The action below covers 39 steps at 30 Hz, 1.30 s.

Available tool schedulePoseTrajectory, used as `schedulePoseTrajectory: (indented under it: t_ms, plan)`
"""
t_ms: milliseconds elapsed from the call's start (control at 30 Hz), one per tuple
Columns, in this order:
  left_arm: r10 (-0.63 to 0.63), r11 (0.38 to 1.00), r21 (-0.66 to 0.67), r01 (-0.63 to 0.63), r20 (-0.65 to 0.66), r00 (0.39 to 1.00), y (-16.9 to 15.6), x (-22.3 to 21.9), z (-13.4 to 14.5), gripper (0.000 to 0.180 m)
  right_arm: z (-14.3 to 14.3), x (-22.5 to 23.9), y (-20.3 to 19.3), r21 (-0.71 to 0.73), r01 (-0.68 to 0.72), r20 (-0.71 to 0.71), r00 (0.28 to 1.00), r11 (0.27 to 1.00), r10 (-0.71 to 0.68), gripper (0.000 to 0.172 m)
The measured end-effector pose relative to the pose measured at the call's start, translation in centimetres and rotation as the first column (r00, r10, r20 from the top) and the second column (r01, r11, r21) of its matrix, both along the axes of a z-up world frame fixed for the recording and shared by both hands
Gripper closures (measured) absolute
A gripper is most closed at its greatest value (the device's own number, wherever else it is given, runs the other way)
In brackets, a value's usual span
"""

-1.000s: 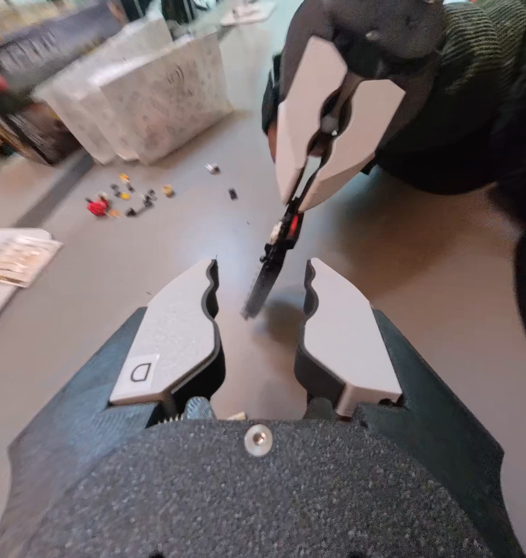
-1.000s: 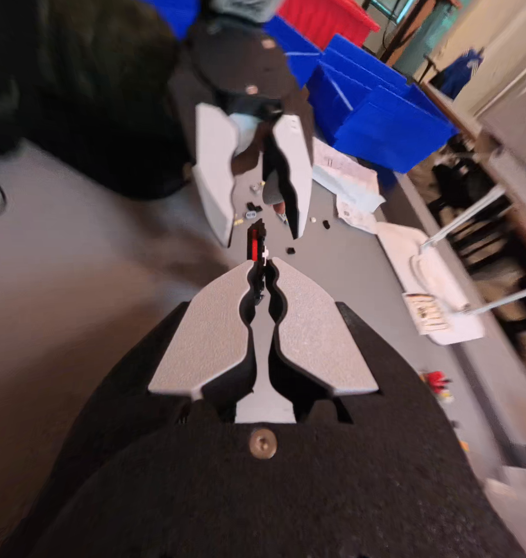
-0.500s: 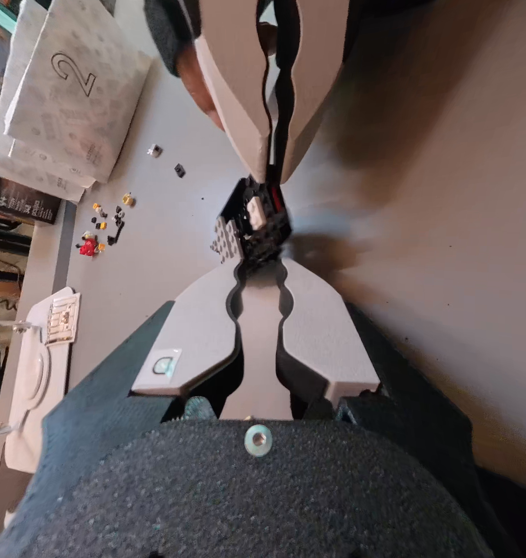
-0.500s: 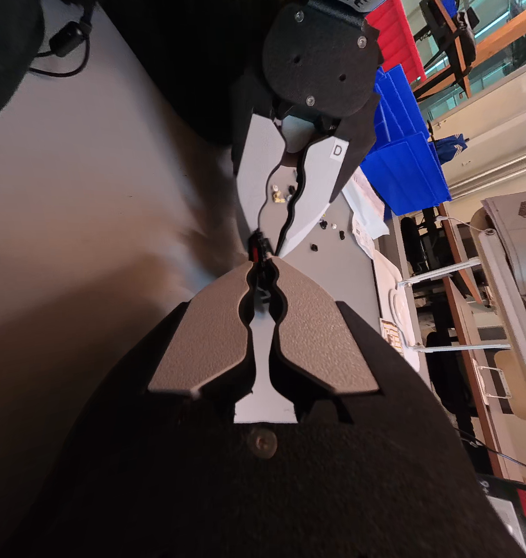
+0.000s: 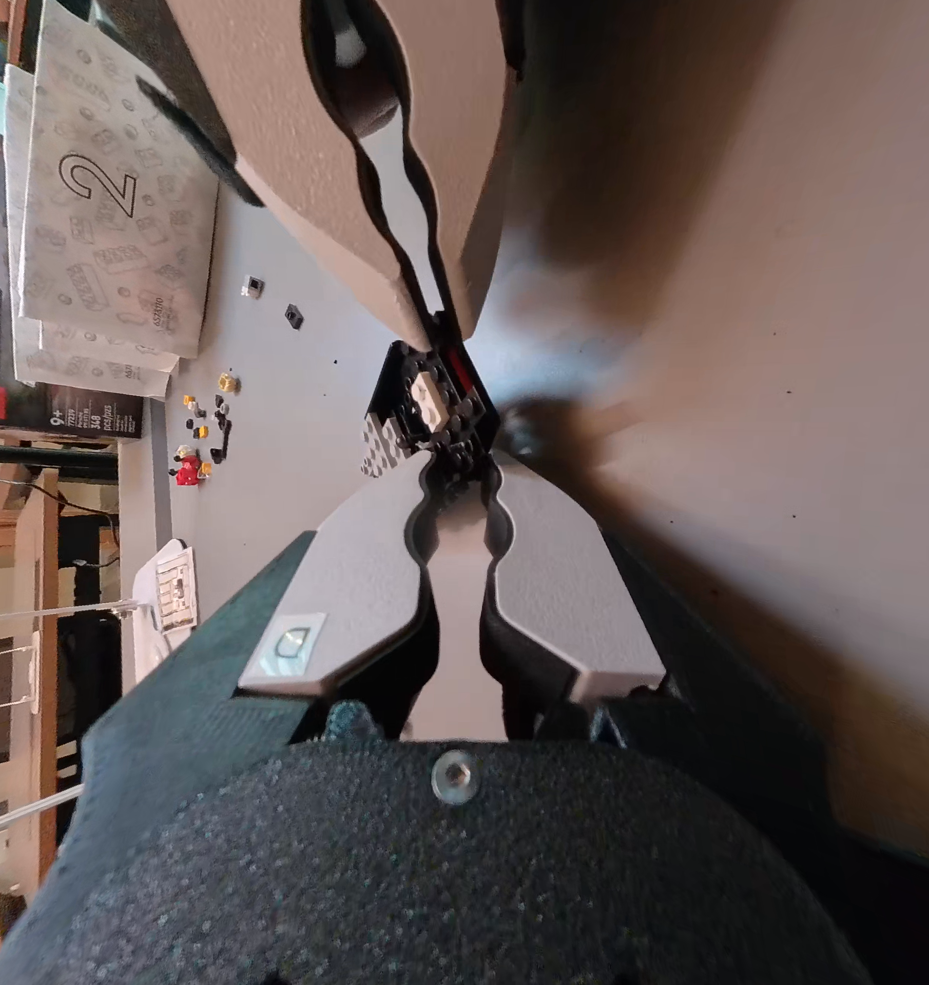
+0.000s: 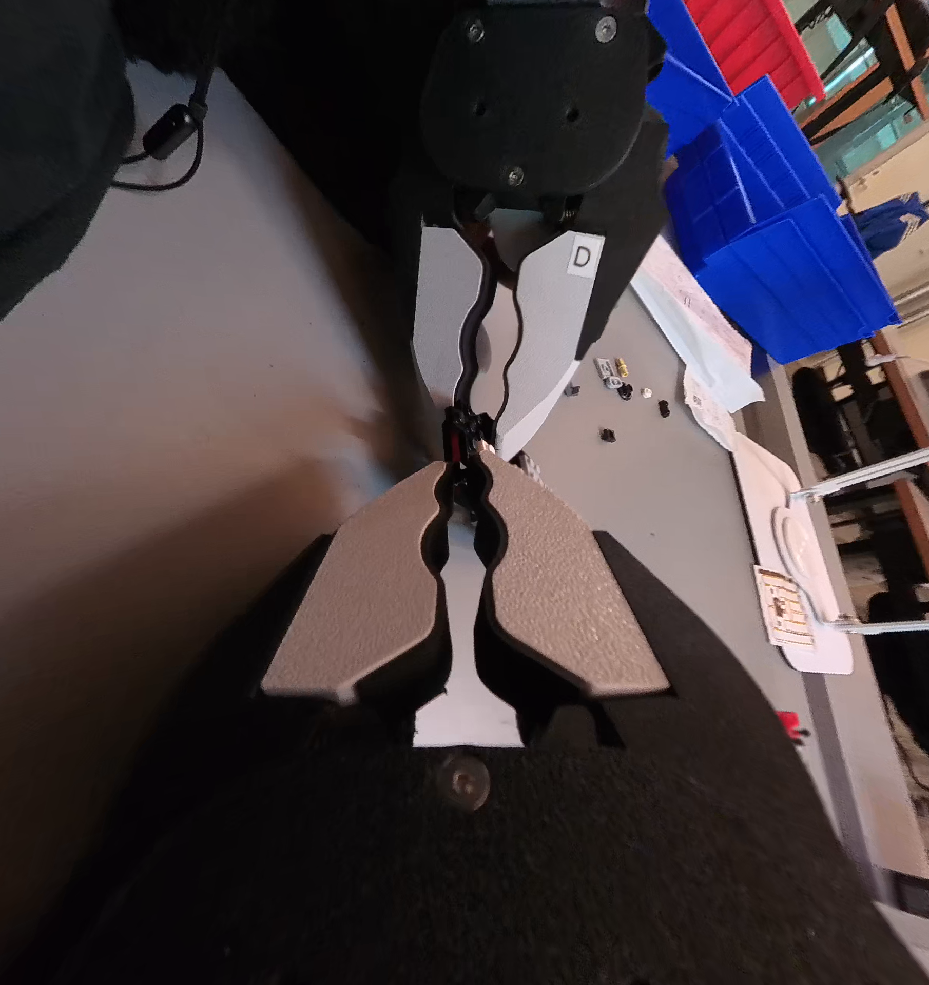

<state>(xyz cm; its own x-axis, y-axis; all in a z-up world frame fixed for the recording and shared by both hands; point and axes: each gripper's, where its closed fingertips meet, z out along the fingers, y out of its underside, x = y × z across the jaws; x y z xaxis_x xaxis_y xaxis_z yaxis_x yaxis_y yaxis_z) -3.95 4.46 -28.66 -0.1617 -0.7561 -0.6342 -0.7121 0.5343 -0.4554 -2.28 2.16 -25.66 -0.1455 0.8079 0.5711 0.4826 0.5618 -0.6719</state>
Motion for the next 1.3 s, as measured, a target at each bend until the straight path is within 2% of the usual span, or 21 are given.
schedulePoseTrajectory:
  t_ms: [233, 433, 833, 967, 1033, 1100, 1167, 1233, 1300]
  plan:
    - [0.008, 1.0, 0.03, -0.007, -0.039, 0.999, 0.3, -0.2, 0.0, 0.167, 0.0, 0.0, 0.3, -0.21, 0.039, -0.026, 0.999, 0.977, -0.046, 0.167]
    - [0.022, 0.999, 0.027, -0.021, -0.059, 0.998, 0.6, -0.4, 0.0, 0.166, 0.1, -0.1, 0.7, -0.273, 0.061, -0.046, 0.996, 0.96, -0.076, 0.167]
    - [0.034, 0.998, 0.055, -0.028, -0.102, 0.994, 0.6, -0.6, -0.1, 0.166, -0.2, -0.1, 0.7, -0.306, 0.059, -0.039, 0.996, 0.95, -0.075, 0.172]
    - [0.028, 0.999, 0.046, -0.024, -0.079, 0.997, 0.5, -0.6, -0.1, 0.166, -0.3, -0.1, 0.5, -0.216, 0.041, -0.03, 0.998, 0.976, -0.048, 0.17]
    - [0.038, 0.996, 0.079, -0.032, -0.082, 0.996, 0.6, -0.5, -0.1, 0.168, -0.3, 0.0, 0.5, -0.173, 0.039, -0.027, 0.999, 0.984, -0.044, 0.169]
    - [0.069, 0.987, 0.149, -0.058, -0.065, 0.995, 1.4, -0.6, 0.4, 0.167, 0.1, 0.2, 0.8, -0.223, 0.054, -0.043, 0.997, 0.973, -0.065, 0.161]
    - [0.096, 0.973, 0.212, -0.088, -0.025, 0.995, 2.2, -0.6, 1.4, 0.168, 1.4, 0.7, 1.9, -0.402, 0.09, -0.107, 0.984, 0.911, -0.144, 0.151]
    - [0.121, 0.944, 0.308, -0.115, 0.001, 0.993, 3.1, -0.7, 2.4, 0.167, 3.3, 1.4, 3.5, -0.625, 0.079, -0.182, 0.953, 0.777, -0.244, 0.142]
    - [0.138, 0.909, 0.392, -0.14, 0.033, 0.99, 3.8, -0.8, 3.5, 0.167, 4.5, 1.9, 4.8, -0.772, 0.046, -0.214, 0.92, 0.634, -0.328, 0.138]
